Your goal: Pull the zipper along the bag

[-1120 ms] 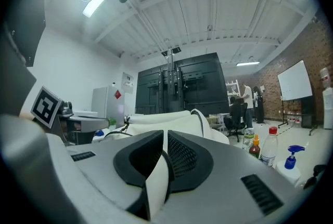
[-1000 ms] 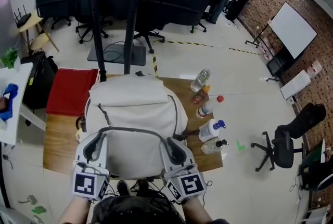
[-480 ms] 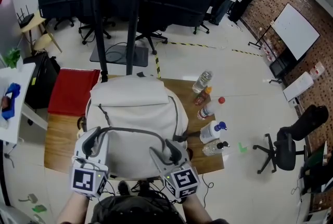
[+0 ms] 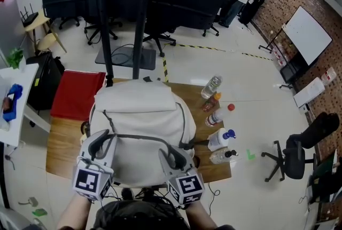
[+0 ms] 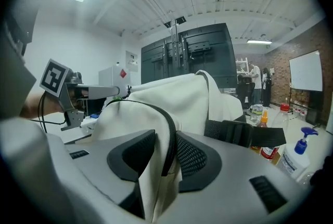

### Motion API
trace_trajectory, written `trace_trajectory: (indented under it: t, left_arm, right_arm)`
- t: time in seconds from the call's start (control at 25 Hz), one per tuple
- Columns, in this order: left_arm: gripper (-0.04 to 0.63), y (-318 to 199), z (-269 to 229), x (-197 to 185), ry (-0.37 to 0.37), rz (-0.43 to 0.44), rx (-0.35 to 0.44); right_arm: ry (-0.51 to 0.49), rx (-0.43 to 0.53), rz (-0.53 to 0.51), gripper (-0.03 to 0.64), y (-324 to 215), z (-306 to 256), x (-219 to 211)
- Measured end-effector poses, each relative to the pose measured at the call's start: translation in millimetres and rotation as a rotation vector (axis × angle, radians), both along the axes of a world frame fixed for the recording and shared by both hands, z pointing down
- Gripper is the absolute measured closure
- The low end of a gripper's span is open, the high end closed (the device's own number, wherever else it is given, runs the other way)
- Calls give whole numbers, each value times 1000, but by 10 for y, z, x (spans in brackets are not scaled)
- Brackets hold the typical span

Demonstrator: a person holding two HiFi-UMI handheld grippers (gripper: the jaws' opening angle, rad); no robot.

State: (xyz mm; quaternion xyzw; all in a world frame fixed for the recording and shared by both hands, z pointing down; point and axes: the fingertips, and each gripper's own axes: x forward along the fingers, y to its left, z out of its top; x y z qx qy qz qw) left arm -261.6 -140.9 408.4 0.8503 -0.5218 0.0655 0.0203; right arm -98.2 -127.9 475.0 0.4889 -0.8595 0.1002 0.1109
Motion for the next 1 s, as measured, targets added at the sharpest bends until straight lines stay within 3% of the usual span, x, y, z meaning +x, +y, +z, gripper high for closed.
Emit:
trace_trajectory:
  t: [0.2, 0.28, 0.4, 0.64, 0.84, 0.92, 1.0]
  left_arm:
    - [463, -53, 208, -39, -8, -20, -132]
    - [458, -66, 260, -53, -23, -29, -154]
    - [457, -127, 250, -66, 15, -46, -177]
    - [443, -166, 309, -45, 47, -38, -290]
    - [429, -214, 333, -2, 65, -27, -319]
    - [422, -216, 325, 15, 21, -20, -300]
    - [422, -208, 287, 14, -88, -12, -245]
  right_arm:
    - [-12, -11, -10, 523, -25, -1, 3]
    - [-21, -1, -13, 528, -39, -8, 0]
    - [-27, 5, -20, 532, -43, -9, 2]
    - [-31, 5, -30, 537, -22, 7, 42]
    - [-37, 4, -36, 537, -11, 13, 58]
    - [-33, -4, -37, 538, 5, 57, 78]
    - [-32, -8, -39, 538, 17, 70, 82]
